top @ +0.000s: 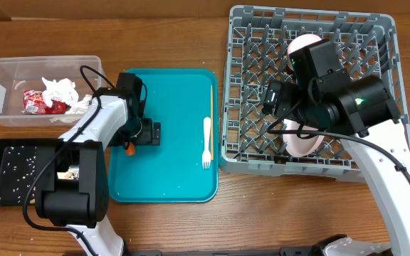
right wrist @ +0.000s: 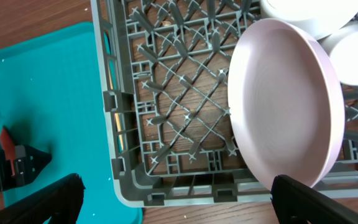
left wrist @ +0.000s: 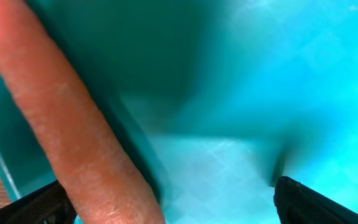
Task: Sort waste into correct bins and load items into the dishwasher rack
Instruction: 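Lower the left gripper to the carrot and grasp it, then carry the carrot left and place it on the black rice tray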
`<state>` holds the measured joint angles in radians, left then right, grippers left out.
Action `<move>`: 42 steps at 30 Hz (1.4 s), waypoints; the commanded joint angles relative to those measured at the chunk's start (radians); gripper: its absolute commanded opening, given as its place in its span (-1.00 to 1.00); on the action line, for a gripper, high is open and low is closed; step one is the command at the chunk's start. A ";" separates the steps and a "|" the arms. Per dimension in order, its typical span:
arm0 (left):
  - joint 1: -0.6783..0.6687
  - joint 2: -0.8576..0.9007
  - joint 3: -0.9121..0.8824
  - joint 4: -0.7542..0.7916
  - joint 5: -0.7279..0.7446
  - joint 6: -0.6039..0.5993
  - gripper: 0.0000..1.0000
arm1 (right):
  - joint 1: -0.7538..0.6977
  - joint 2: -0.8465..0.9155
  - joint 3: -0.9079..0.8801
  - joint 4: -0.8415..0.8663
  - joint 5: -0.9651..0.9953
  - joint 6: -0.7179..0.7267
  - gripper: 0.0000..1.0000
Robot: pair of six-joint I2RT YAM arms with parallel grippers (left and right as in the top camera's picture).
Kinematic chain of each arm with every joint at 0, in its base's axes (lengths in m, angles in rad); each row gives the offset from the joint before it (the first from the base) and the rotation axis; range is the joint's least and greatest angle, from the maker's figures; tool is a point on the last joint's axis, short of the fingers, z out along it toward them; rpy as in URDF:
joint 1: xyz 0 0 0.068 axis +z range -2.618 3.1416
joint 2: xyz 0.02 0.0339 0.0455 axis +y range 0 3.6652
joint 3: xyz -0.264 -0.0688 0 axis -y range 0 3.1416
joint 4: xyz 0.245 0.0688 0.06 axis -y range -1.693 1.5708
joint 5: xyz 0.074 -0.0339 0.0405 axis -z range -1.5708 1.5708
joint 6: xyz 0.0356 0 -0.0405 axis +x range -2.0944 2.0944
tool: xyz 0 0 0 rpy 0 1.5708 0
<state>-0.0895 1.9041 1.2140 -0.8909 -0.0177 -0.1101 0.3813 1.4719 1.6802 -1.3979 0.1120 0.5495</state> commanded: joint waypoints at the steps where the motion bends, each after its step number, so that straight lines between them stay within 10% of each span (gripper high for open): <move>1: -0.003 -0.008 0.002 -0.006 0.037 0.036 1.00 | 0.000 -0.001 0.014 0.005 0.011 0.000 1.00; 17: 0.005 -0.008 0.014 0.123 -0.040 -0.389 0.93 | 0.000 -0.001 0.014 0.005 0.011 0.000 1.00; 24: 0.005 -0.008 0.012 0.147 0.016 -0.391 0.55 | 0.000 -0.001 0.014 0.005 0.011 0.000 1.00; 29: 0.002 -0.008 0.012 0.138 0.019 -0.346 -0.11 | 0.000 -0.001 0.014 0.005 0.011 0.000 1.00; 42: -0.055 -0.008 0.019 0.101 0.019 -0.177 -0.40 | 0.000 -0.001 0.014 0.005 0.011 0.000 1.00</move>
<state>-0.1352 1.9041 1.2144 -0.7704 -0.0109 -0.3241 0.3813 1.4719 1.6802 -1.3975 0.1112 0.5495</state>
